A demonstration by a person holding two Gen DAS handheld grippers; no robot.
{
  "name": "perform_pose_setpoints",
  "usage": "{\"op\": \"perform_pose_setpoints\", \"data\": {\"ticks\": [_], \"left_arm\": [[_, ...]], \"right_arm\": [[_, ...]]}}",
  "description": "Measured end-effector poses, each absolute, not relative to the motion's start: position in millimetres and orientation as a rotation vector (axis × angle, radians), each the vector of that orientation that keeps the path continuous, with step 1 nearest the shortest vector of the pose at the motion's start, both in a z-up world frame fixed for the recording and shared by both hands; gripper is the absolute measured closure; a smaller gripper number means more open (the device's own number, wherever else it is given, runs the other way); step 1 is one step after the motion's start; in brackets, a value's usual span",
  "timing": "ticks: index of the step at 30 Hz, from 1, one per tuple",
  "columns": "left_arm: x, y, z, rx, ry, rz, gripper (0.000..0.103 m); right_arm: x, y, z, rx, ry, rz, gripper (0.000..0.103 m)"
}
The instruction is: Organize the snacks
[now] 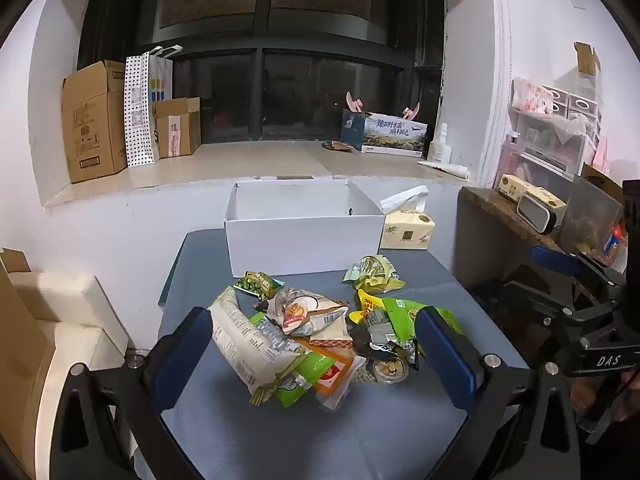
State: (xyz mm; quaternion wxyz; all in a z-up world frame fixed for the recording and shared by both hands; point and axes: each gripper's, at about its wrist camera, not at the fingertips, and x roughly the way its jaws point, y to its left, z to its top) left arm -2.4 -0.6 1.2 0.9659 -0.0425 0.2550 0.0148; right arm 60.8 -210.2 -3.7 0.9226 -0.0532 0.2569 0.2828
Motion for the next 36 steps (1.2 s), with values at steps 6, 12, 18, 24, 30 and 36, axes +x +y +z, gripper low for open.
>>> {"op": "perform_pose_setpoints", "data": {"ticks": [6, 12, 18, 24, 30, 36], "left_arm": [[-2.3, -1.7, 3.3, -0.088, 0.534, 0.032, 0.0], [0.4, -5.5, 3.3, -0.077, 0.546, 0.029, 0.0], [0.1, -5.2, 2.4, -0.076, 0.55, 0.029, 0.0], [-0.4, -4.9, 2.7, -0.07, 0.555, 0.027, 0.0], [0.4, -5.0, 2.1, -0.068, 0.558, 0.028, 0.0], [0.0, -5.7, 1.6, -0.066, 0.562, 0.028, 0.0]], "right_arm": [[58.4, -206.1, -1.6, -0.123, 0.516, 0.581, 0.0], [56.6, -204.3, 1.9, -0.129, 0.524, 0.577, 0.0], [55.9, -208.4, 2.0, -0.125, 0.529, 0.573, 0.0], [56.7, -209.7, 1.0, -0.117, 0.535, 0.573, 0.0], [57.5, -209.2, -1.0, -0.117, 0.539, 0.569, 0.0], [57.8, -209.7, -2.4, -0.115, 0.542, 0.567, 0.0]]}}
